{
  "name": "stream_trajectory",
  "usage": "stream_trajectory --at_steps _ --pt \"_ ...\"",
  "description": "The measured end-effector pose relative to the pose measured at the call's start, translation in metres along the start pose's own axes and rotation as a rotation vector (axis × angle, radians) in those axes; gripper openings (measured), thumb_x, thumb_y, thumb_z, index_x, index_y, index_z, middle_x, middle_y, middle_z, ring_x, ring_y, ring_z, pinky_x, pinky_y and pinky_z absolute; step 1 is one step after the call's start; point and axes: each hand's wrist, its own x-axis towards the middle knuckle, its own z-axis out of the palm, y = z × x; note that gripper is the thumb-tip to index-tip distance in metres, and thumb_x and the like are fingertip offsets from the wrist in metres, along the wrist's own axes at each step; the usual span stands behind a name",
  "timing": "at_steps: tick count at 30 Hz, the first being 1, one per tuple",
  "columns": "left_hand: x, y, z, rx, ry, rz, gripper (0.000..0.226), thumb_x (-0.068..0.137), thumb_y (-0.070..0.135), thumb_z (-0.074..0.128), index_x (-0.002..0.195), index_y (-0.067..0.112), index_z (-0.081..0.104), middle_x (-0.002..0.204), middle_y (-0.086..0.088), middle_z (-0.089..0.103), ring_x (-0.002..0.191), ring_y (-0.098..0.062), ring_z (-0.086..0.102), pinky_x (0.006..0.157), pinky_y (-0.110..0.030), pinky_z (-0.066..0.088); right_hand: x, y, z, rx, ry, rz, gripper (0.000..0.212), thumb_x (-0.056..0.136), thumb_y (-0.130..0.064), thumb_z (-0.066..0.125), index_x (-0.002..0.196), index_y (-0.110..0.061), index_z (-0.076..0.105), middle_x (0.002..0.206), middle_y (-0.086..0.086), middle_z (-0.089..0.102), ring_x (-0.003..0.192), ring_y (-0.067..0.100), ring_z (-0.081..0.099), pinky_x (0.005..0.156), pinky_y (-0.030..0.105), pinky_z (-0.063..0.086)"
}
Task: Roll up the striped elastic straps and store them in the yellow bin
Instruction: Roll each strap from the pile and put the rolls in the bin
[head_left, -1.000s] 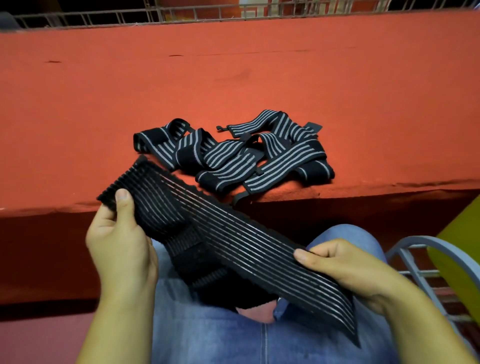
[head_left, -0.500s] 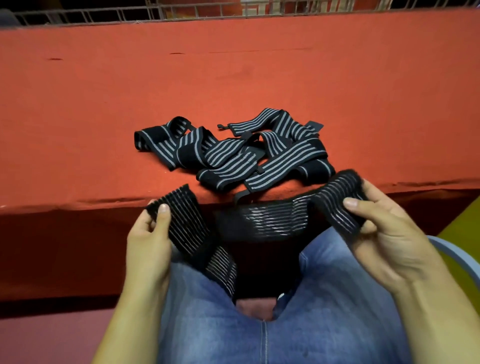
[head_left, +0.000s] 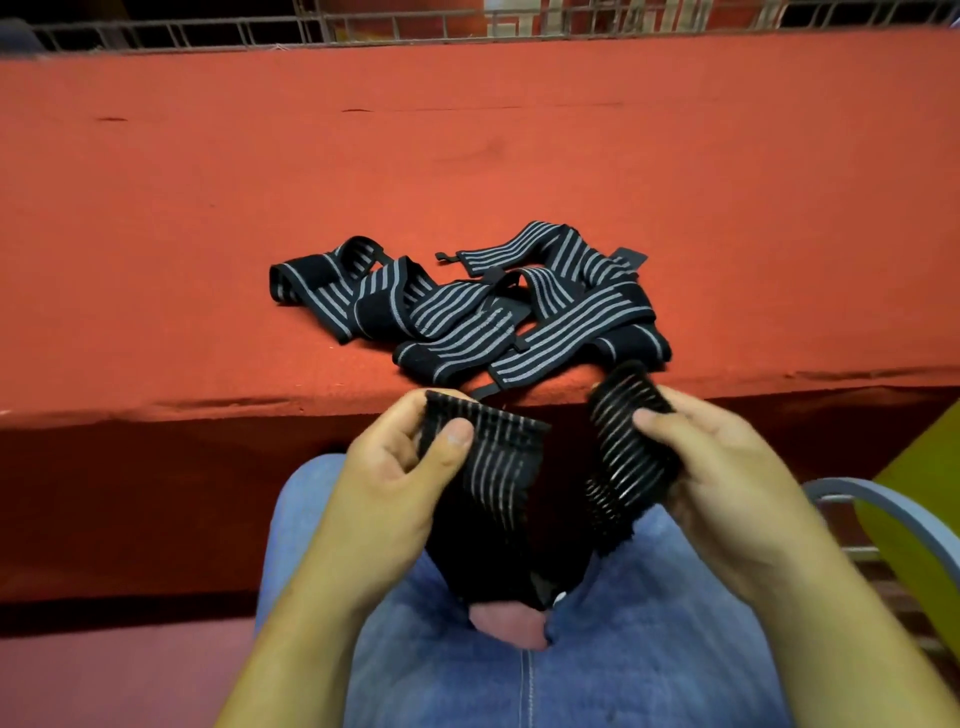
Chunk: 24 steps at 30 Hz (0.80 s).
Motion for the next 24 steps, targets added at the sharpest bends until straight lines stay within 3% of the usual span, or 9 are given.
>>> stream_trajectory --at_steps 3,6,9,12,16,19,24 --pt "0.000 0.002 0.011 -0.002 -0.055 0.014 0.021 0.097 0.024 0.057 0.105 0.006 0.063 0.087 0.004 0.071 0.085 -0.006 0.064 0.077 -0.020 0.054 -0.006 -0.002 0.008 -0.187 -0.180 -0.020 0.040 0.106 0.000 0.051 0.114 -0.026 0.080 0.096 -0.001 0.082 0.082 0.011 0.072 0.069 0.026 0.053" --pt "-0.002 -0.001 0.015 0.066 -0.048 0.026 0.018 0.097 0.026 0.057 0.104 0.013 0.067 0.093 0.006 0.071 0.088 -0.007 0.064 0.081 -0.021 0.052 -0.008 0.001 0.010 -0.257 -0.223 -0.092 0.038 0.100 -0.002 0.065 0.117 -0.032 0.080 0.082 -0.003 0.075 0.062 0.011 0.051 0.052 0.025 0.039" --pt "-0.004 -0.001 0.018 0.078 -0.057 0.001 0.021 0.094 0.025 0.061 0.110 0.018 0.073 0.124 0.002 0.071 0.113 -0.010 0.068 0.095 -0.024 0.053 -0.007 0.002 0.015 -0.204 -0.204 -0.065 0.029 0.096 0.000 0.071 0.110 -0.024 0.079 0.077 0.005 0.073 0.057 0.013 0.045 0.047 0.021 0.032" --pt "-0.006 0.002 0.021 0.055 -0.100 -0.003 0.020 0.094 0.020 0.063 0.109 0.020 0.076 0.121 0.003 0.075 0.114 -0.008 0.069 0.093 -0.020 0.053 -0.007 0.002 0.021 -0.176 -0.154 -0.034 0.020 0.095 0.004 0.068 0.104 -0.014 0.073 0.067 0.005 0.070 0.047 0.012 0.046 0.041 0.022 0.029" --pt "-0.007 0.000 0.025 0.062 -0.020 -0.013 0.014 0.094 0.023 0.064 0.097 0.017 0.076 0.094 -0.003 0.077 0.089 -0.009 0.070 0.080 -0.021 0.054 -0.011 0.004 0.026 -0.091 -0.160 0.006 0.021 0.094 0.007 0.069 0.109 -0.009 0.070 0.080 0.012 0.077 0.048 0.019 0.053 0.042 0.027 0.043" --pt "-0.006 0.000 0.023 0.058 0.053 0.008 0.008 0.097 0.020 0.068 0.095 0.018 0.076 0.090 -0.002 0.077 0.085 -0.008 0.070 0.078 -0.020 0.054 -0.012 0.007 0.022 -0.011 -0.144 0.011 0.015 0.090 -0.001 0.074 0.104 -0.004 0.074 0.087 0.018 0.078 0.062 0.019 0.065 0.051 0.025 0.055" --pt "-0.007 0.000 0.022 0.027 0.069 0.010 0.018 0.098 0.028 0.063 0.096 0.016 0.076 0.087 0.000 0.076 0.081 -0.006 0.066 0.074 -0.019 0.053 -0.009 0.014 0.017 -0.057 -0.085 -0.049 0.027 0.074 -0.026 0.077 0.091 -0.005 0.083 0.079 0.016 0.075 0.068 0.020 0.066 0.055 0.025 0.057"
